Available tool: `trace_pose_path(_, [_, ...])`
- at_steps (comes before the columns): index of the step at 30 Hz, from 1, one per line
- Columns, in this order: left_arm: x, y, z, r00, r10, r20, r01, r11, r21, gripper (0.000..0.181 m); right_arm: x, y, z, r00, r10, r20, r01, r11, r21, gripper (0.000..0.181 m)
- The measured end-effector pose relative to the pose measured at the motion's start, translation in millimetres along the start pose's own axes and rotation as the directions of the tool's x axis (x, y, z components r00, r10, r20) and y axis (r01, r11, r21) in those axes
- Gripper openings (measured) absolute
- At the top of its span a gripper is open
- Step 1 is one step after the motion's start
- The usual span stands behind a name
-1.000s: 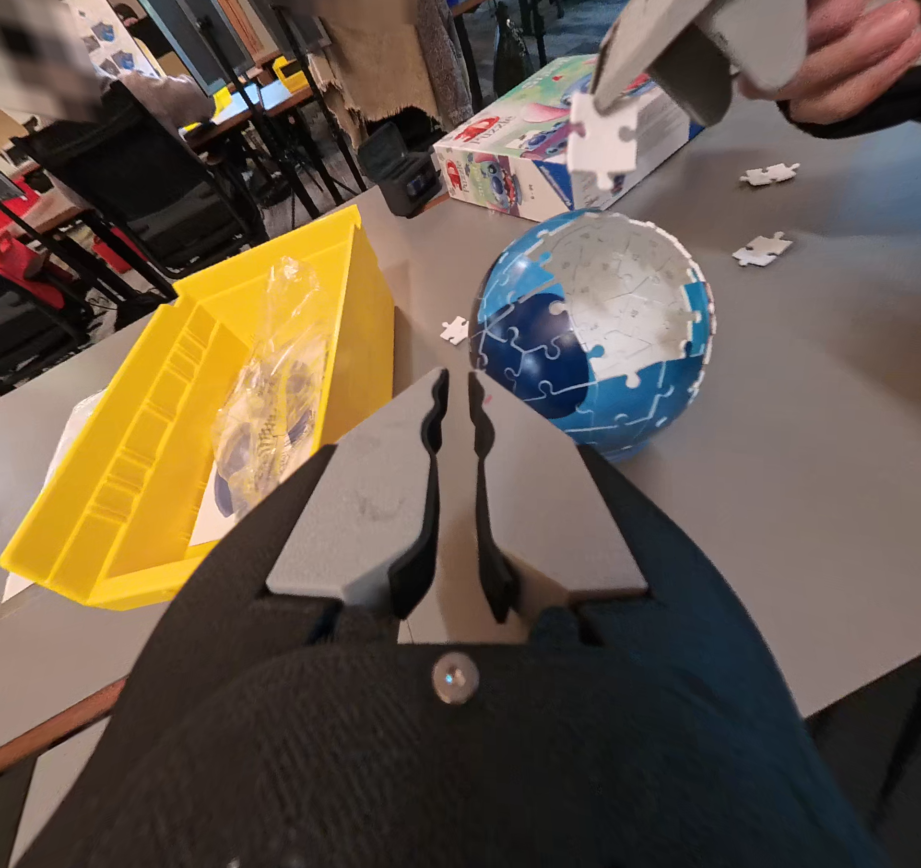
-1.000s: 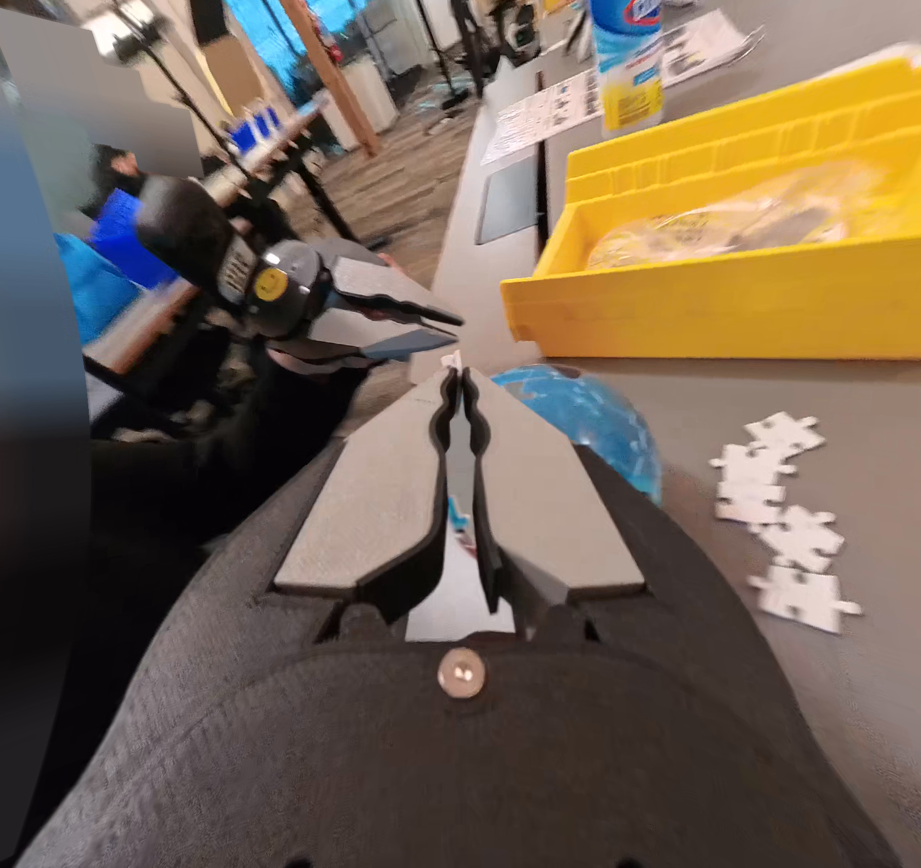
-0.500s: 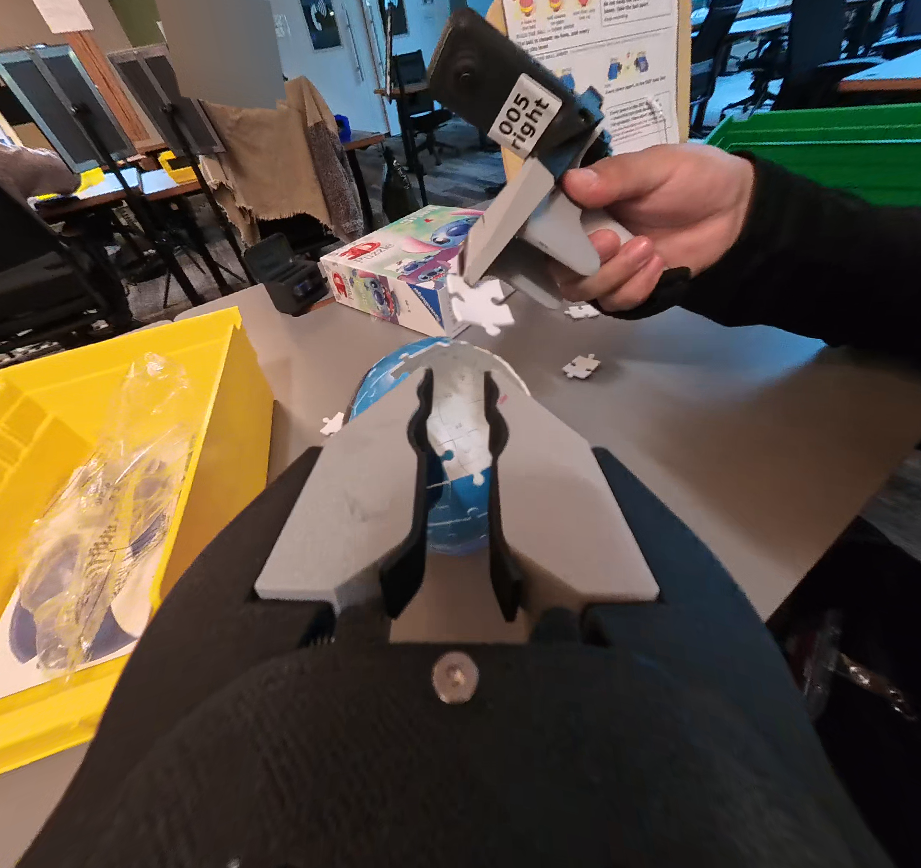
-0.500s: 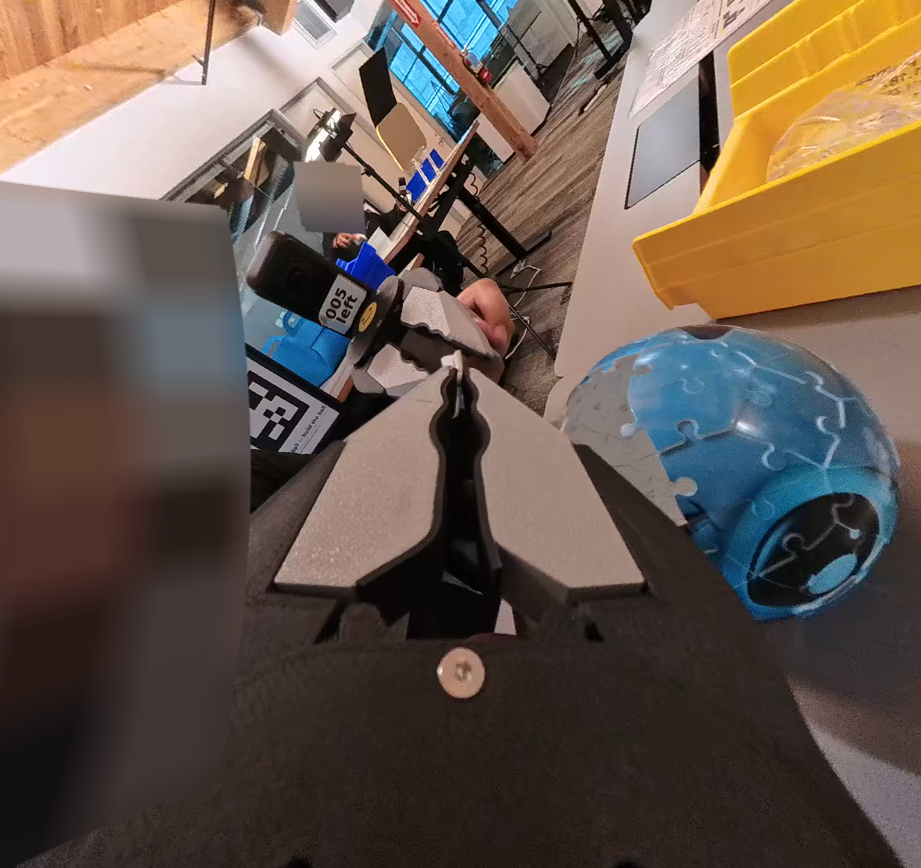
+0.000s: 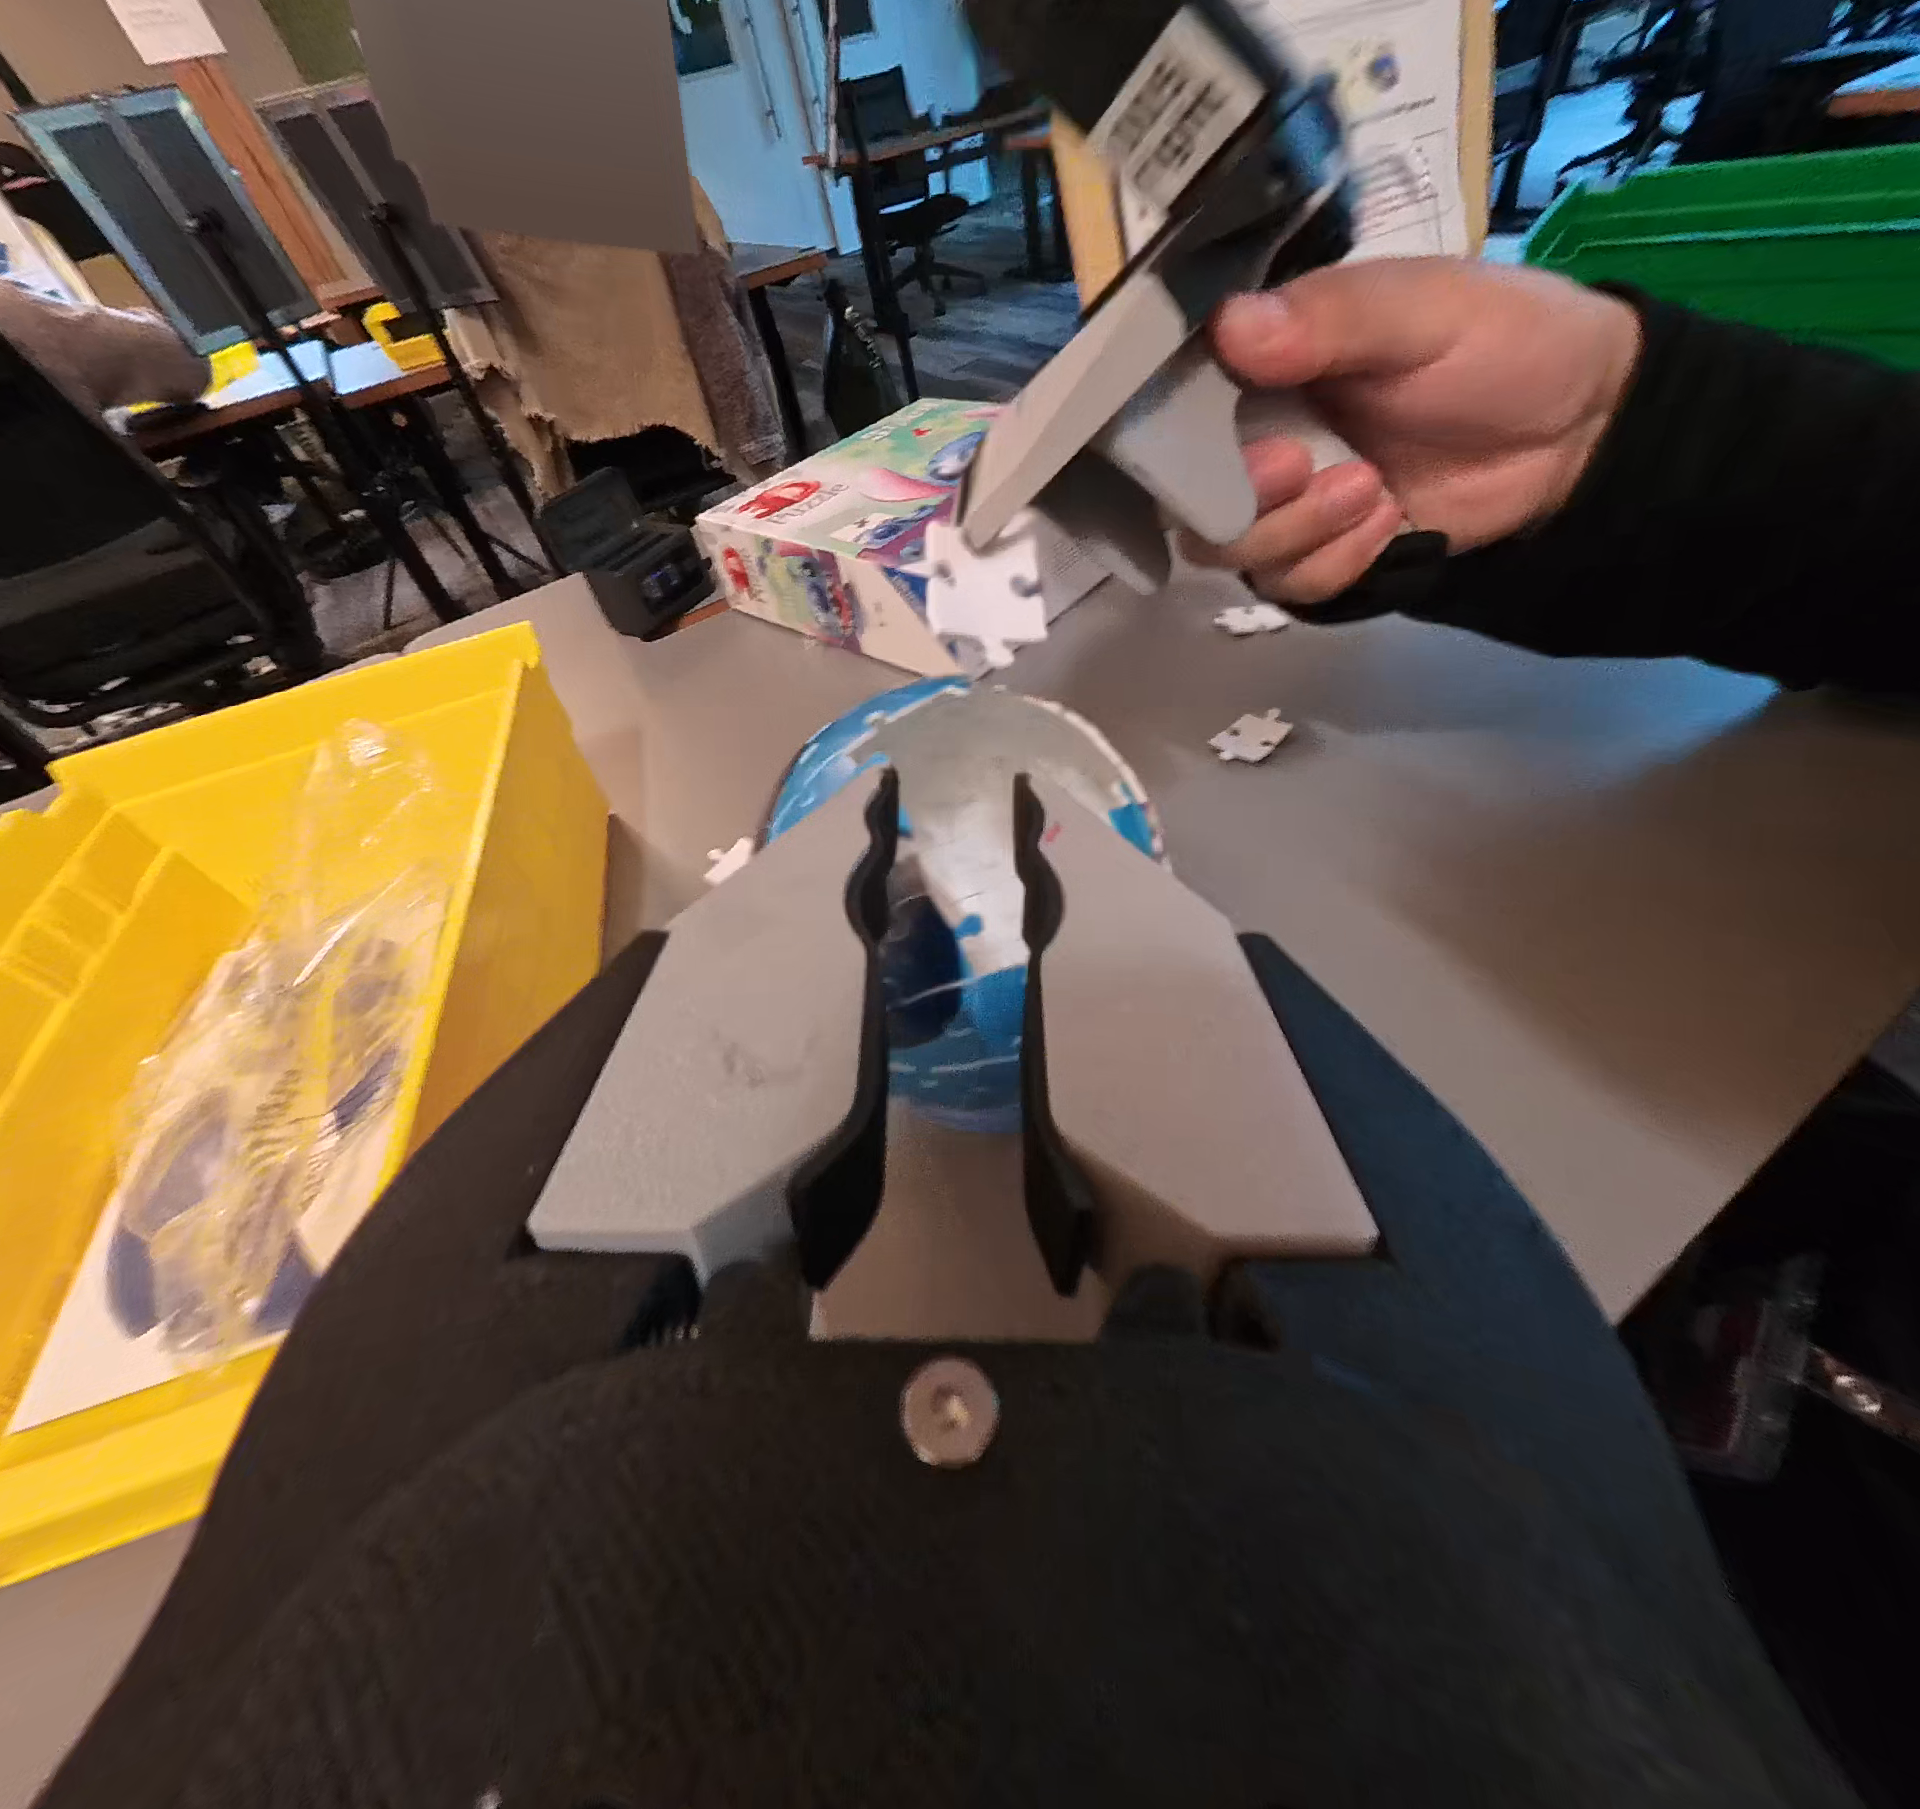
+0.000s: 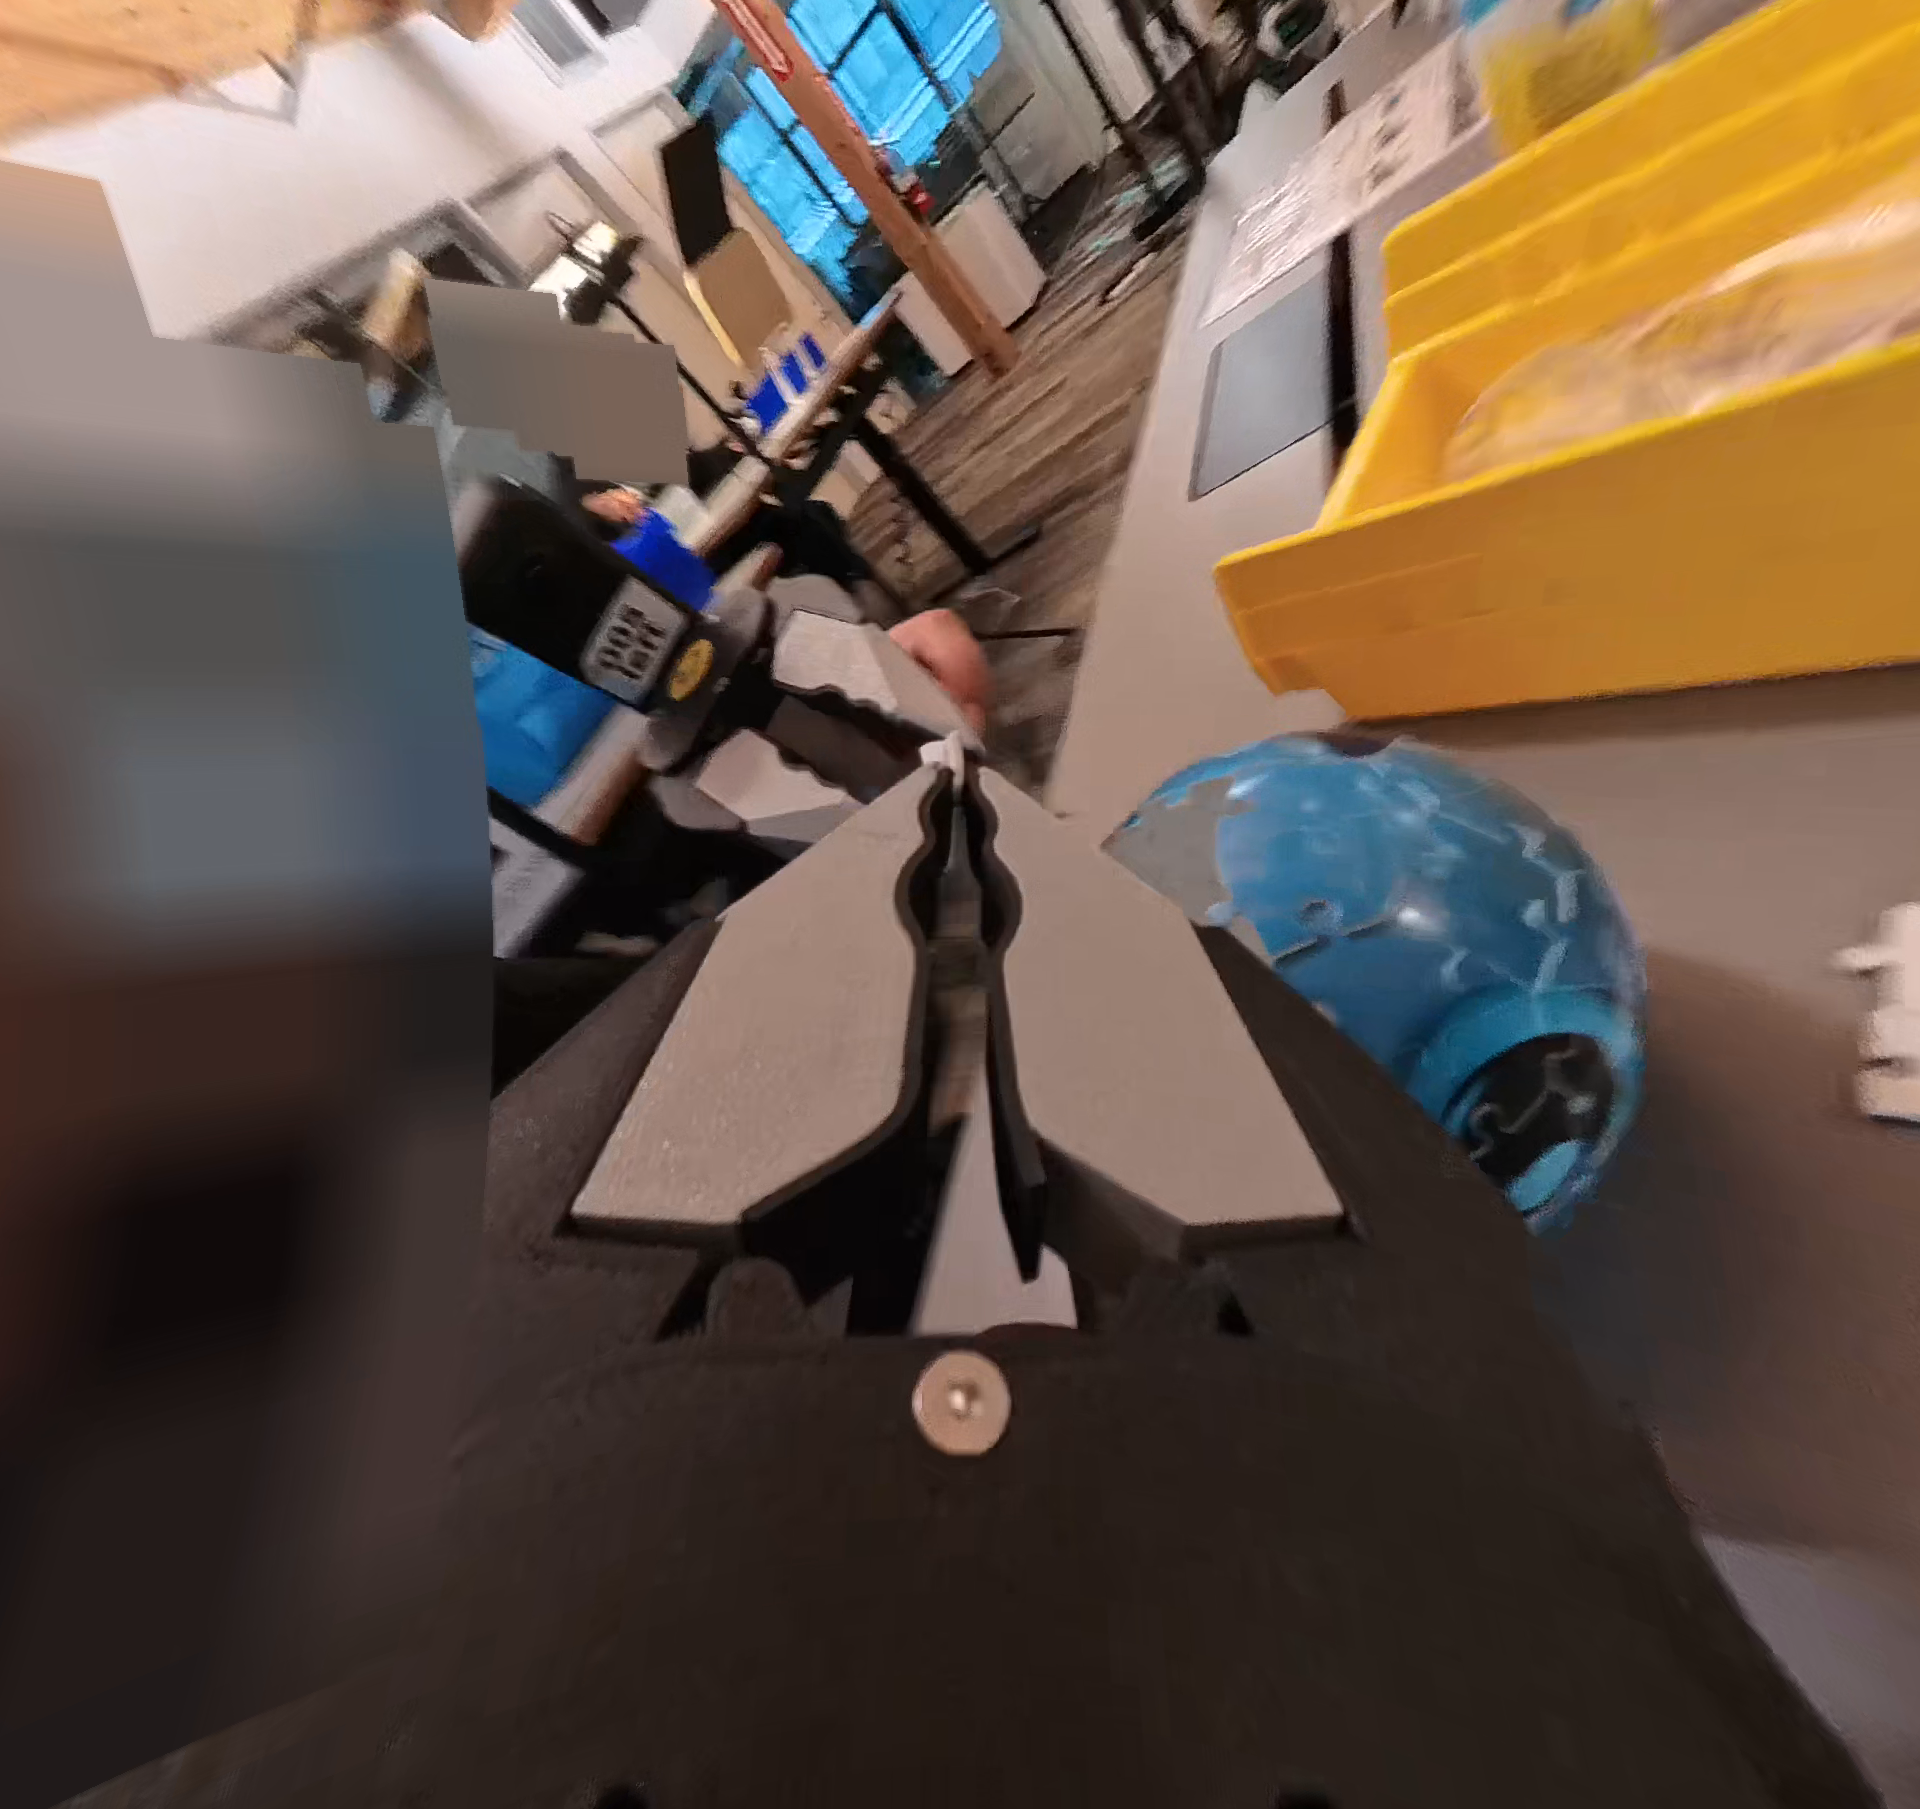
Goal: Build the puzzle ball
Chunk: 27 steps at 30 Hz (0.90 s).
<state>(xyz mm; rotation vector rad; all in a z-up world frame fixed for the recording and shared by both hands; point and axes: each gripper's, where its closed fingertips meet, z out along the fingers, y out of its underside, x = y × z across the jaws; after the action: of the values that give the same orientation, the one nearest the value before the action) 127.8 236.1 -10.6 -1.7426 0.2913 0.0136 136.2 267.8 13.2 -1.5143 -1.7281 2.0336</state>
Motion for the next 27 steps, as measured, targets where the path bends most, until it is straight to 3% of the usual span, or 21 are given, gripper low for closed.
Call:
trace_pose_path(2, [-11, 6, -4, 0.999, 0.026, 0.041, -0.024, 0.999, -0.041, 0.021, 1, -4, -2, 0.963, -0.241, -0.117, 0.24, 0.97, -0.027, 0.0])
trace_pose_path(4, [-16, 22, -8, 0.999, 0.031, 0.023, -0.028, 0.993, -0.117, 0.031, -5, -2, -1, 0.849, -0.49, -0.197, 0.475, 0.871, -0.123, 0.0])
trace_pose_path(6, [-23, 38, -15, 1.0, 0.029, -0.007, -0.03, 0.986, -0.162, 0.039, -3, -1, -3, 0.66, -0.694, -0.288, 0.65, 0.72, -0.244, 0.0])
trace_pose_path(8, [-23, 51, -21, 0.995, 0.043, -0.086, -0.054, 0.99, -0.13, 0.053, 0, 1, -6, 0.421, -0.841, -0.341, 0.757, 0.532, -0.379, 0.0])
trace_pose_path(10, [-25, 55, -23, 0.989, 0.041, -0.144, -0.049, 0.998, -0.049, 0.061, 3, 2, -7, 0.204, -0.912, -0.354, 0.797, 0.365, -0.48, 0.0])
trace_pose_path(13, [-33, 72, -11, 0.981, 0.03, -0.19, -0.041, 0.998, -0.057, 0.079, 10, 6, -1, -0.016, -0.945, -0.327, 0.787, 0.19, -0.587, 0.0])
trace_pose_path(21, [-29, 87, 16, 0.948, 0.121, -0.294, -0.15, 0.986, -0.077, 0.083, 26, 12, 5, -0.362, -0.91, -0.202, 0.654, -0.094, -0.751, 0.0])
trace_pose_path(27, [-9, 80, 19, 0.942, 0.164, -0.293, -0.191, 0.979, -0.067, 0.074, 23, 15, 9, -0.43, -0.89, -0.148, 0.623, -0.174, -0.763, 0.0])
